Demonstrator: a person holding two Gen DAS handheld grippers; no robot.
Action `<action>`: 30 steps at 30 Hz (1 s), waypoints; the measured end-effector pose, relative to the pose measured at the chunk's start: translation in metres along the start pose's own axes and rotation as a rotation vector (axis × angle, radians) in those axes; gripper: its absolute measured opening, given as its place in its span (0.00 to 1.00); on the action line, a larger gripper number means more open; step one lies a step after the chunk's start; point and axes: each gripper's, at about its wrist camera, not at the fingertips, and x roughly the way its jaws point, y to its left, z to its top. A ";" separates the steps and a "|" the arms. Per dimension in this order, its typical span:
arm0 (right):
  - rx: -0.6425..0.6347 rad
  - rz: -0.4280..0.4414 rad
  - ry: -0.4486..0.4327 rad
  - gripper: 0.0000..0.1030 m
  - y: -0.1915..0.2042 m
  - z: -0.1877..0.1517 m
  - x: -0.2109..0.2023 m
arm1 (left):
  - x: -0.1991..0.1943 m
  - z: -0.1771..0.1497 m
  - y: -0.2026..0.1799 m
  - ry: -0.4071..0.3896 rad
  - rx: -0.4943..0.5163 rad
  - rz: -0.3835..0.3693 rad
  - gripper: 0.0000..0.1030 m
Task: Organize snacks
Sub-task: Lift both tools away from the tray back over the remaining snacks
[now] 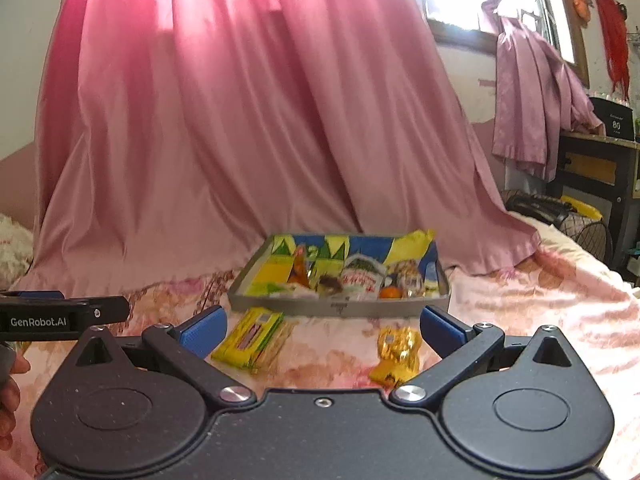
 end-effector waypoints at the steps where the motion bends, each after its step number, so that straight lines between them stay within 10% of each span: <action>1: 0.001 0.001 0.011 0.99 0.001 -0.002 0.000 | 0.000 -0.002 0.002 0.017 -0.006 0.007 1.00; 30: -0.095 0.012 0.275 0.99 0.025 -0.031 0.038 | 0.024 -0.018 0.015 0.218 0.002 0.092 1.00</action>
